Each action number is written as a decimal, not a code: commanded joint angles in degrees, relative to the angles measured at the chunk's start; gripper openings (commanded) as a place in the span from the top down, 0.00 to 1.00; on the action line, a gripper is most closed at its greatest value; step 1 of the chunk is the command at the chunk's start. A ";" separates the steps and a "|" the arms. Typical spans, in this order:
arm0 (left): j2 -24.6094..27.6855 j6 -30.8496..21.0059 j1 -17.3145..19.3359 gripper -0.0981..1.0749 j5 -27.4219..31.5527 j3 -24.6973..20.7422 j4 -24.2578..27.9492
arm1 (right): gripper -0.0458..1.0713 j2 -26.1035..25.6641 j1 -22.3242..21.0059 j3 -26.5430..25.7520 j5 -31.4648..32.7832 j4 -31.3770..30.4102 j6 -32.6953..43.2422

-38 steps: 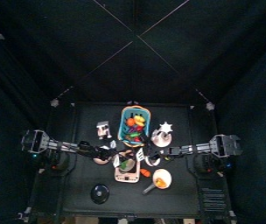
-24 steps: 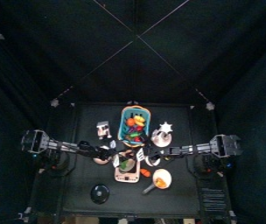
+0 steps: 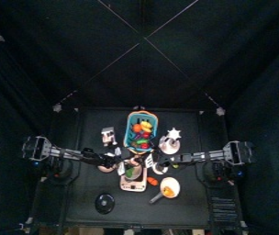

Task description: Remove half of eggshell

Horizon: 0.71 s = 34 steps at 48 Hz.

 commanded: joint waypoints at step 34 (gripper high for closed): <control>-4.04 0.53 0.18 0.26 -0.26 2.46 0.18 | 0.36 -9.14 1.49 8.44 1.93 3.60 -0.26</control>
